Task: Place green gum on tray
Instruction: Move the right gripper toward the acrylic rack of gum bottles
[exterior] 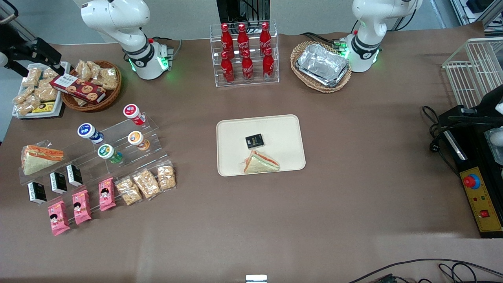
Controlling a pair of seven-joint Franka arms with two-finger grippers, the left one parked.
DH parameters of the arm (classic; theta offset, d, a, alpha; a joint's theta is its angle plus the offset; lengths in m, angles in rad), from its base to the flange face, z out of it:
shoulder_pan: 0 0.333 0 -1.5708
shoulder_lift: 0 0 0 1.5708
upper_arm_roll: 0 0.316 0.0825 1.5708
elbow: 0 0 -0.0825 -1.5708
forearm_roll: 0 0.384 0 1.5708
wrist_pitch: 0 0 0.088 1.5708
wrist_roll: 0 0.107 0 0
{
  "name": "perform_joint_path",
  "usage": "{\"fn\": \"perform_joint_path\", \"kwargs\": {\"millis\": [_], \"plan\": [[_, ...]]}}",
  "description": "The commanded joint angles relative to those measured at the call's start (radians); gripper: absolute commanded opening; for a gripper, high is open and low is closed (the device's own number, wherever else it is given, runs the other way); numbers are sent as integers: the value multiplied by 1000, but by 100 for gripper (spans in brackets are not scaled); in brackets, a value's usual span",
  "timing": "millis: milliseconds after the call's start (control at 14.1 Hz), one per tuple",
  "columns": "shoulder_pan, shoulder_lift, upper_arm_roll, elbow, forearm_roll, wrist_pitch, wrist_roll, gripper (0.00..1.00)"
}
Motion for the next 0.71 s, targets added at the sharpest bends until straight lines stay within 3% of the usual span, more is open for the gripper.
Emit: {"fn": "perform_joint_path", "kwargs": {"millis": [0, 425, 637], "plan": [[-5, 2, 1, 22, 29, 2, -14, 100], [-1, 24, 4, 24, 21, 43, -28, 100], [-11, 108, -19, 83, 14, 37, -189, 100]]}}
